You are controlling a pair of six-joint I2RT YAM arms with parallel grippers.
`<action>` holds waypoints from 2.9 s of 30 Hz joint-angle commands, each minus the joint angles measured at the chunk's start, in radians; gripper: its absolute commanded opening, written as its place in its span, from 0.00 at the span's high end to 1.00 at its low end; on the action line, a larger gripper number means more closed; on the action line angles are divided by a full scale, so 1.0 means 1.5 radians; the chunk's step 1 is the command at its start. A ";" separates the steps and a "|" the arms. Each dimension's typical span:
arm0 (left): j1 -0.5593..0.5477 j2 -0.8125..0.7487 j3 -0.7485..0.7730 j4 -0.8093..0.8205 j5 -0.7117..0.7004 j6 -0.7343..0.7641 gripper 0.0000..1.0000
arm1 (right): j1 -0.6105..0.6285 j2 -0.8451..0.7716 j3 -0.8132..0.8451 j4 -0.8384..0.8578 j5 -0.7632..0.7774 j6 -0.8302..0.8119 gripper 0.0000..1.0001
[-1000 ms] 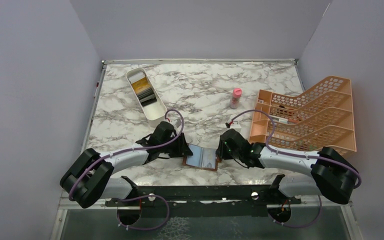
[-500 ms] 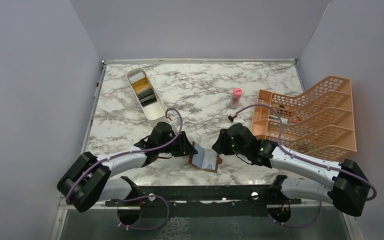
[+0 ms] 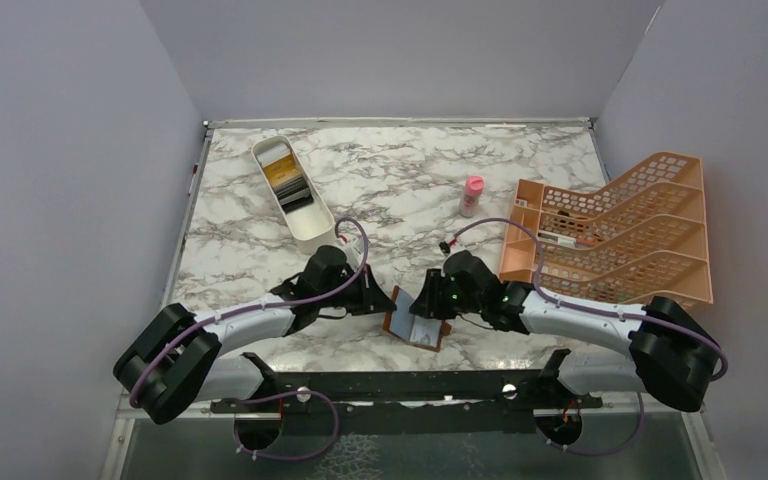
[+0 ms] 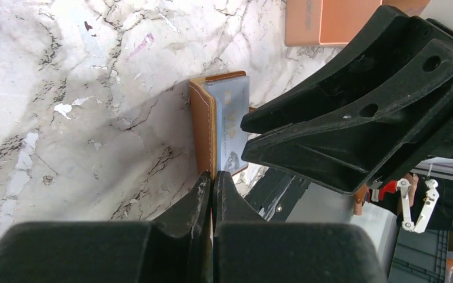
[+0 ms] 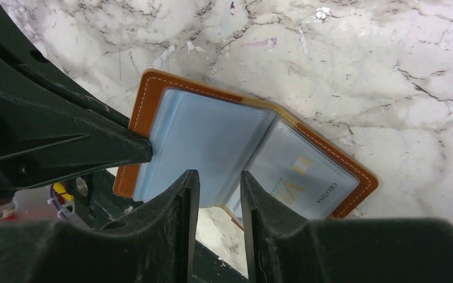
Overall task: Put the credit cards into the card holder
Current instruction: Insert the credit card into the card holder.
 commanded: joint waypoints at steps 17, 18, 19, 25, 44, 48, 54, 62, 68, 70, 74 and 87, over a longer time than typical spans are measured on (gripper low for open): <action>-0.071 -0.101 -0.076 0.059 -0.183 -0.091 1.00 | 0.016 0.032 -0.047 0.147 -0.084 0.112 0.35; -0.073 -0.105 -0.078 0.059 -0.186 -0.091 1.00 | 0.018 0.036 -0.049 0.153 -0.086 0.113 0.36; -0.073 -0.107 -0.078 0.059 -0.188 -0.091 1.00 | 0.020 0.038 -0.052 0.157 -0.089 0.114 0.36; -0.077 -0.108 -0.078 0.061 -0.193 -0.094 1.00 | 0.034 0.064 -0.044 0.169 -0.090 0.108 0.36; -0.080 -0.111 -0.088 0.059 -0.198 -0.095 1.00 | 0.036 0.049 -0.019 0.029 0.032 0.073 0.53; -0.080 -0.105 -0.085 0.051 -0.202 -0.088 1.00 | 0.036 0.020 -0.028 -0.006 0.065 0.064 0.52; -0.080 -0.099 -0.082 0.049 -0.199 -0.084 1.00 | 0.036 -0.004 -0.034 0.004 0.061 0.050 0.54; -0.080 -0.116 -0.088 0.034 -0.205 -0.085 1.00 | 0.036 0.002 -0.004 -0.076 0.136 0.035 0.60; -0.080 -0.127 -0.079 -0.008 -0.228 -0.080 0.92 | 0.036 -0.031 0.040 -0.216 0.209 0.030 0.57; -0.080 -0.127 -0.075 -0.015 -0.231 -0.076 0.84 | 0.036 -0.057 0.046 -0.234 0.209 0.029 0.57; -0.080 -0.132 -0.070 -0.026 -0.237 -0.073 0.76 | 0.036 -0.110 0.047 -0.194 0.151 0.012 0.58; -0.080 -0.186 0.026 -0.245 -0.362 -0.014 0.60 | 0.036 -0.007 0.021 -0.032 0.078 0.001 0.77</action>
